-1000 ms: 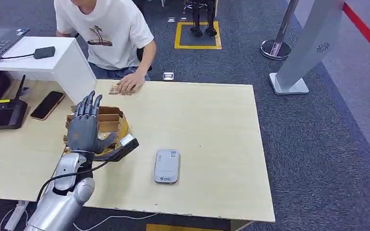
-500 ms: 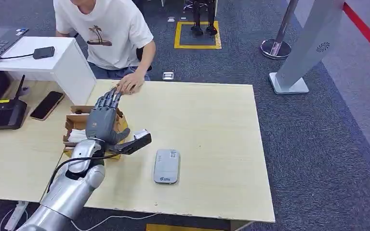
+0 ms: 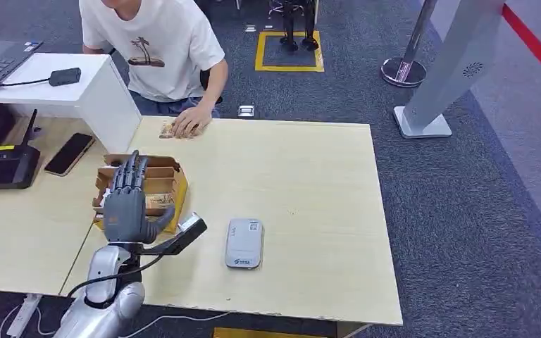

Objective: Pass the card to the sensor for recognition and then transmit it.

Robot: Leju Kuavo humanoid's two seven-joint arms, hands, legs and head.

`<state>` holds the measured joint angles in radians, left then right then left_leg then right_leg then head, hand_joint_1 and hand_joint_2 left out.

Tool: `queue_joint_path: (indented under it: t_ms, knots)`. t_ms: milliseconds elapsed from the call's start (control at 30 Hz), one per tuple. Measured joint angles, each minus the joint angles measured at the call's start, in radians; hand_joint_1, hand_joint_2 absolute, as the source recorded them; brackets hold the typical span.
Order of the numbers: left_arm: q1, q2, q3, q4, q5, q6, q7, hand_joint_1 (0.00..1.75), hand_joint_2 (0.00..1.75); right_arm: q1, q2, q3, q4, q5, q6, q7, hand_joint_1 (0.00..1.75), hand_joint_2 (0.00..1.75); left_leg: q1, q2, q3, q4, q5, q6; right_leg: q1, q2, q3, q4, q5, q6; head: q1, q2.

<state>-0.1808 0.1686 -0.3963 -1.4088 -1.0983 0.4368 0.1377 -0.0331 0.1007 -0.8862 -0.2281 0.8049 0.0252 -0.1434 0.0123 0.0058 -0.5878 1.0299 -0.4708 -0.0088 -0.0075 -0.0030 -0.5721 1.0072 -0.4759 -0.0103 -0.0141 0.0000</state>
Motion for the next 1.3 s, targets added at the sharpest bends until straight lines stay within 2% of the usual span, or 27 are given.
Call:
queue_joint_path:
  t_ms: [200,400,500,600,700,933,1033,1133,1300]
  knots:
    - [0.088,-0.002,0.031,-0.053,-0.023,0.046,0.013,0.00,1.75,0.001,0.006,-0.002,0.000,0.012,-0.008,0.016,0.00,0.00,0.000,0.000,0.000,0.000,0.000,0.000,0.000,0.000,0.000,0.000,0.000,0.000,0.000,0.000]
    - [0.133,-0.003,0.065,-0.080,-0.045,0.049,0.018,0.00,1.75,0.002,0.011,-0.006,0.000,0.012,-0.010,0.018,0.00,0.00,0.000,0.000,0.000,0.000,0.000,0.000,0.000,0.000,0.000,0.000,0.000,0.000,0.000,0.000]
    - [0.155,-0.004,0.079,-0.092,-0.089,0.043,0.035,0.00,1.75,0.003,0.012,-0.014,0.000,0.013,-0.008,0.018,0.00,0.00,0.000,0.000,0.000,0.000,0.000,0.000,0.000,0.000,0.000,0.000,0.000,0.000,0.000,0.000]
    - [0.207,-0.004,0.106,-0.111,-0.179,0.051,0.065,0.00,1.75,0.003,0.012,-0.020,0.000,0.018,-0.004,0.017,0.00,0.00,0.000,0.000,0.000,0.000,0.000,0.000,0.000,0.000,0.000,0.000,0.000,0.000,0.000,0.000]
    - [0.241,-0.003,0.128,-0.121,-0.201,0.059,0.072,0.00,1.75,0.004,0.012,-0.021,0.000,0.030,-0.003,0.016,0.00,0.00,0.000,0.000,0.000,0.000,0.000,0.000,0.000,-0.001,-0.001,0.000,-0.001,0.000,0.000,0.000]
    - [0.253,0.000,0.162,-0.124,-0.216,0.057,0.077,0.00,1.75,0.003,0.012,-0.021,-0.001,0.034,-0.001,0.015,0.00,0.00,0.000,0.000,-0.001,0.000,0.000,0.000,0.000,-0.001,0.000,0.000,-0.001,0.000,0.000,0.000]
    - [0.252,0.002,0.169,-0.124,-0.229,0.042,0.086,0.00,1.75,0.003,0.012,-0.021,-0.001,0.045,0.000,0.015,0.00,0.00,0.000,0.000,-0.001,0.000,0.000,0.000,0.000,-0.001,0.000,0.000,-0.001,0.000,0.000,0.000]
    - [0.242,0.017,0.177,-0.117,-0.261,-0.022,0.114,0.00,1.75,0.001,0.012,-0.021,-0.001,0.051,0.003,0.016,0.00,0.00,0.000,0.000,-0.001,0.000,0.000,0.000,0.000,-0.001,0.000,0.000,-0.001,0.000,0.000,0.000]
    - [0.227,0.040,0.189,-0.100,-0.266,-0.039,0.120,0.00,1.75,-0.001,0.012,-0.021,-0.001,0.051,0.004,0.016,0.00,0.00,0.000,0.000,0.000,0.000,0.000,0.000,0.000,-0.001,-0.001,0.000,-0.001,0.000,0.000,0.000]
